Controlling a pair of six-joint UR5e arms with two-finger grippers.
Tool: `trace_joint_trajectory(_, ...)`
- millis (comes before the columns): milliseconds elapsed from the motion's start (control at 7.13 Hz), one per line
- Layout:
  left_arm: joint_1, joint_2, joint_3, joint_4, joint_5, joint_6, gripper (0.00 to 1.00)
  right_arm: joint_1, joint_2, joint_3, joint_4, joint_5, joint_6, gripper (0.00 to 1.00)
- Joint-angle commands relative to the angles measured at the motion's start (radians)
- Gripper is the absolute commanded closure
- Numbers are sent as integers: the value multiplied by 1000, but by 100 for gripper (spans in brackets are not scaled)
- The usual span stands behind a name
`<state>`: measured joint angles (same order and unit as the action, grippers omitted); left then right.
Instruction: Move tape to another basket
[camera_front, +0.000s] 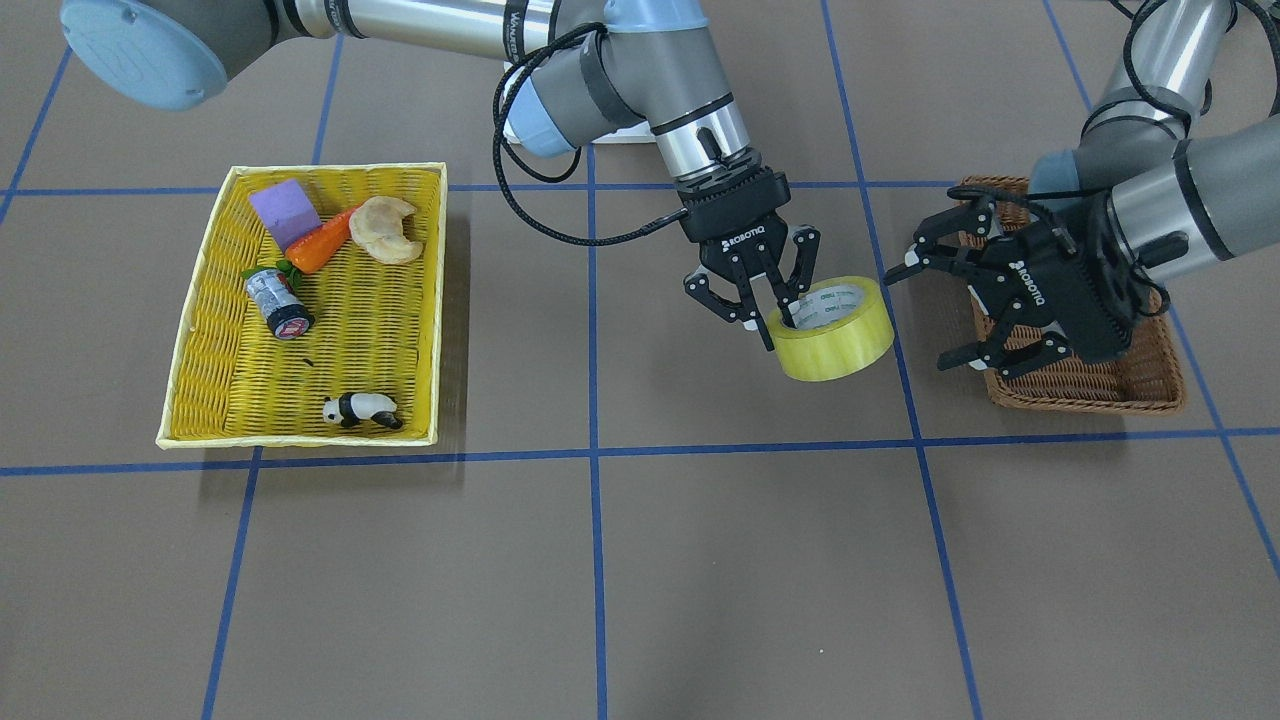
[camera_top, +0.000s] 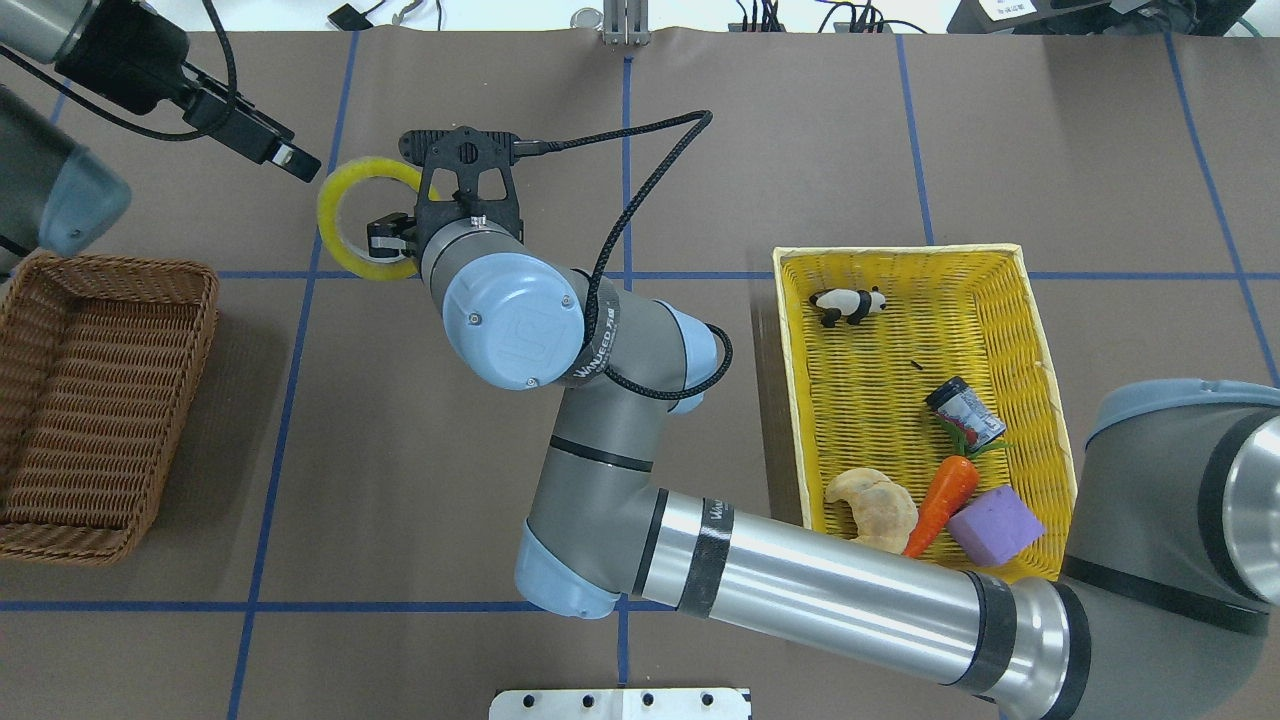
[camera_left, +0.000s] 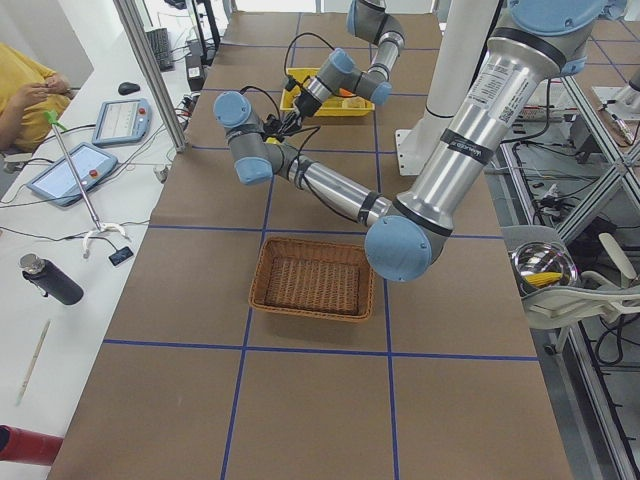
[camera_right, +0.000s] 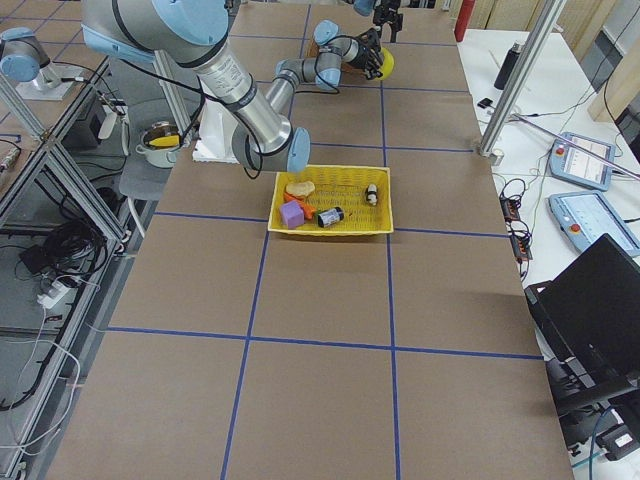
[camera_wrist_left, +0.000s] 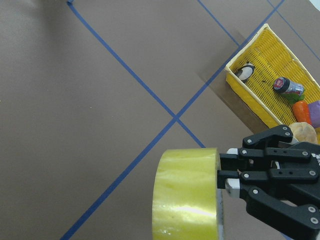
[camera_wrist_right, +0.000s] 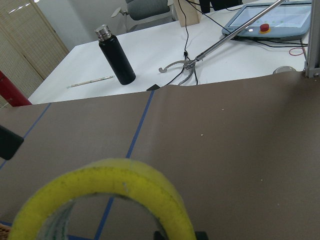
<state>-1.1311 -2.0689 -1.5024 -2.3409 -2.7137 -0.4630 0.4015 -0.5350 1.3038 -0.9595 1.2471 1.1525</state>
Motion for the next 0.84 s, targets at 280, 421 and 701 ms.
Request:
trace_joint_trajectory(280, 28, 0, 1, 0, 0, -2, 1, -9, 10, 6, 31, -29, 0, 100)
trace_joint_trajectory(421, 34, 0, 1, 0, -1, -2, 3, -9, 12, 8, 33, -38, 0, 100)
trace_joint_trajectory(701, 40, 0, -2, 0, -1, -2, 76, -12, 9, 6, 31, -44, 0, 100)
